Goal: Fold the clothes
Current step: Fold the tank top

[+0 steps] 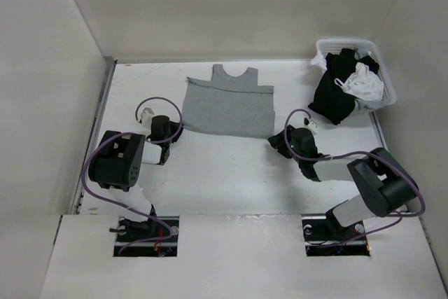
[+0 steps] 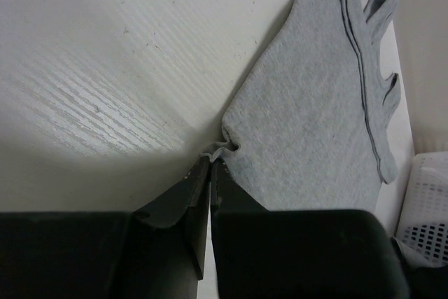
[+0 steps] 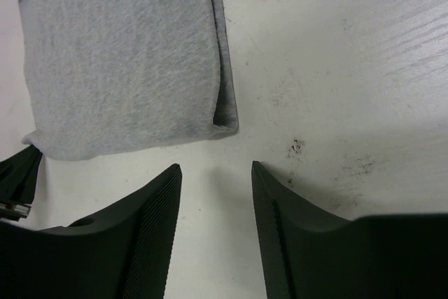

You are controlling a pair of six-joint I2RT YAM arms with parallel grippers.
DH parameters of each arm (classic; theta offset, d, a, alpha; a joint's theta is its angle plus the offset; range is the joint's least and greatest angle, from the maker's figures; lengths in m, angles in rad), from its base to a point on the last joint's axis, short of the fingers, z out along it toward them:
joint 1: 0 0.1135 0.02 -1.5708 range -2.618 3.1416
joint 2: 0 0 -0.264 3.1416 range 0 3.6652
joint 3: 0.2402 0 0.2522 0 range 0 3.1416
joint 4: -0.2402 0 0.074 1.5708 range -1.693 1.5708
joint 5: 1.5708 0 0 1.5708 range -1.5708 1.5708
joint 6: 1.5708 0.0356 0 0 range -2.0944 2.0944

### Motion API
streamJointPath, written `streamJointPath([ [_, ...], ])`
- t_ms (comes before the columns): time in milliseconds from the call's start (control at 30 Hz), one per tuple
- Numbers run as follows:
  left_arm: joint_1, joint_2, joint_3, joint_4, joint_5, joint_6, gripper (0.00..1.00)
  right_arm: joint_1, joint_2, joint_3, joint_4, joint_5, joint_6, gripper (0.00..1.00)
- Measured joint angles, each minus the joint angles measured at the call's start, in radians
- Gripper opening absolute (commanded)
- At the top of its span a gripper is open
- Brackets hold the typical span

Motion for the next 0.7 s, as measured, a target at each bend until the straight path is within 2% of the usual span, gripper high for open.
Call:
streamJointPath([
  [133, -0.005, -0.005, -0.002, -0.002, -0.01, 0.0, 0.0, 0.0, -0.012, -0.006, -0.002, 0.005, 0.0, 0.52],
  [333, -0.006, -0.045, -0.032, -0.013, -0.015, 0.003, 0.0, -0.001, 0.017, 0.012, -0.004, 0.015, 0.0, 0.39],
  [533, -0.02, -0.055, -0.036, -0.02, -0.014, 0.003, 0.0, -0.002, 0.073, 0.058, 0.003, 0.035, 0.011, 0.37],
  [600, -0.027, -0.067, -0.045, -0.02, -0.013, 0.004, 0.0, -0.003, 0.087, 0.071, 0.004, 0.042, 0.014, 0.33],
  [700, -0.032, -0.085, -0.053, -0.021, -0.012, 0.004, 0.0, -0.008, 0.116, 0.091, 0.007, 0.049, 0.016, 0.2],
])
